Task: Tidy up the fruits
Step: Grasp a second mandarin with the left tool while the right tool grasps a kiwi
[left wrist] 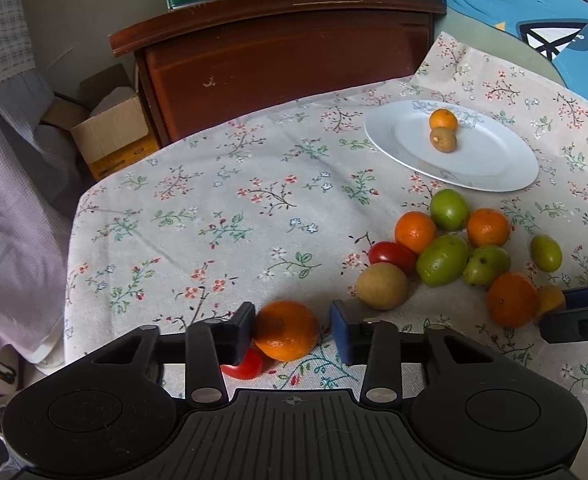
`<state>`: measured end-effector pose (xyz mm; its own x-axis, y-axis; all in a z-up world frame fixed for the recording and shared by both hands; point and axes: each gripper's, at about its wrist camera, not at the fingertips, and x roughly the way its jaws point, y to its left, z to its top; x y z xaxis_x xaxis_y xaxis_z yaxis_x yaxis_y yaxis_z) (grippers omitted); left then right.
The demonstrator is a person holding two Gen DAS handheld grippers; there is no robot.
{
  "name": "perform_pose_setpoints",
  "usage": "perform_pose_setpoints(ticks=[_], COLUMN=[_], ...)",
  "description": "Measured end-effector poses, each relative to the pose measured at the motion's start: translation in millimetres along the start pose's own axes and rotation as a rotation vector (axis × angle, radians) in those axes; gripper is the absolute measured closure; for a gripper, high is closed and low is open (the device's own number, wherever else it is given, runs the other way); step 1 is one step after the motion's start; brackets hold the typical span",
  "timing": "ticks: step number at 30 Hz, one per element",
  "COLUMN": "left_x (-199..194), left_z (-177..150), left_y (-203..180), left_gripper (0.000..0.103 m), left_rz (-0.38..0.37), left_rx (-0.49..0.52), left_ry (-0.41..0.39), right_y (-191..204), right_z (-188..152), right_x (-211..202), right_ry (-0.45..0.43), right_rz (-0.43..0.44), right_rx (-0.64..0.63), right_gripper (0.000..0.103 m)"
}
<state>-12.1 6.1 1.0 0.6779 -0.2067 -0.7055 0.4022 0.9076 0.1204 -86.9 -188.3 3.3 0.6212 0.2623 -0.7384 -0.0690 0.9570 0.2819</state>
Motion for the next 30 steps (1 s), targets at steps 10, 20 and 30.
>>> perform_pose_setpoints(ticks=[10,20,30], left_x=[-10.2,-2.6,-26.2], left_z=[5.6,-0.2,16.0], left_y=[-13.5,-6.2,-17.2], left_gripper=[0.072,0.071,0.072], left_rz=[-0.028,-0.017,-0.055], left_rx=[0.014,-0.038,-0.054], left_ry=[-0.024,0.008,-0.076], right_y=[-1.9,-1.3,-2.1], right_z=[3.8,2.5,7.8], right_x=[-4.2,0.0,-8.6], right_ry=[-0.026,0.003,-0.037], right_rz=[0.009,0.017,0.029], right_rx=[0.022,0.028,0.036], right_gripper=[0.076,0.076,0.076])
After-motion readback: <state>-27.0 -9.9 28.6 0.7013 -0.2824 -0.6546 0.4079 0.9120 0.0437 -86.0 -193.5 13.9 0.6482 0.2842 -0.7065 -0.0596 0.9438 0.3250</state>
